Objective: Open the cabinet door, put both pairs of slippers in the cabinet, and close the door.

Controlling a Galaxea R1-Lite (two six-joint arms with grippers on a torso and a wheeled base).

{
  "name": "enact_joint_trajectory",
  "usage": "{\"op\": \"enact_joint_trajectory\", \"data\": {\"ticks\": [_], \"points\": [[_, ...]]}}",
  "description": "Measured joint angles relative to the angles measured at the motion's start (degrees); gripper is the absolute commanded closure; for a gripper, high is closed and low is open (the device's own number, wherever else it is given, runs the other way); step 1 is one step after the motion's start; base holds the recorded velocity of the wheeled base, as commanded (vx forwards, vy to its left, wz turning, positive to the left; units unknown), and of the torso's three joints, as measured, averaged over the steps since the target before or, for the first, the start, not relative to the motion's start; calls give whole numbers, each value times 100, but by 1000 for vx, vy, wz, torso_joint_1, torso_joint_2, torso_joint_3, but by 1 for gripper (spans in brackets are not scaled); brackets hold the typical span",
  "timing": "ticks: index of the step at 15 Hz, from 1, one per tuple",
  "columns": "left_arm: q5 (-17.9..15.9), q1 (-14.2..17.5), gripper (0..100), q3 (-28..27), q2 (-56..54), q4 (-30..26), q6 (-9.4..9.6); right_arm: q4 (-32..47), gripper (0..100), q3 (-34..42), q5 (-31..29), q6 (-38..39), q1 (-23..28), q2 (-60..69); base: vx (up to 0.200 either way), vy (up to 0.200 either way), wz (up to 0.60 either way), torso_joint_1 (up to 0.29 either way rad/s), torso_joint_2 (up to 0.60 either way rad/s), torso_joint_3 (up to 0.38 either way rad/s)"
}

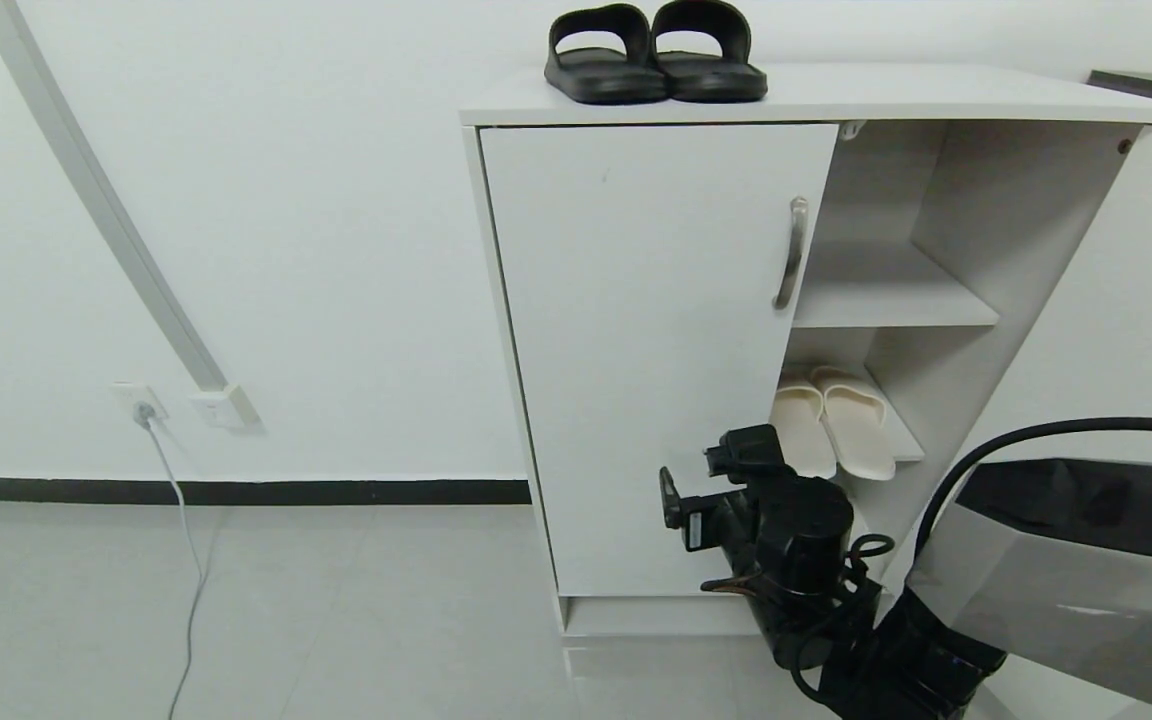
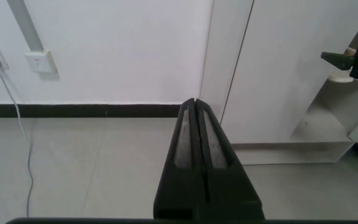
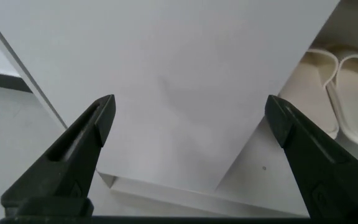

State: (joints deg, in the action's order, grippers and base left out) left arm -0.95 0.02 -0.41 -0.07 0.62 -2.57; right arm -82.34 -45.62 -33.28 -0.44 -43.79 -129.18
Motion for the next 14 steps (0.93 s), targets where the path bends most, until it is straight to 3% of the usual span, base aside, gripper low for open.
{"op": "enact_joint_trajectory", "data": {"ticks": [6, 14], "points": [[-2, 7, 100, -2, 0, 17, -5, 12, 0, 11, -5, -5, 7, -11, 0, 0, 0, 63, -444, -356], [-2, 7, 100, -2, 0, 16, -5, -65, 0, 78, -7, -65, -6, -4, 0, 0, 0, 141, -472, -331]]}}
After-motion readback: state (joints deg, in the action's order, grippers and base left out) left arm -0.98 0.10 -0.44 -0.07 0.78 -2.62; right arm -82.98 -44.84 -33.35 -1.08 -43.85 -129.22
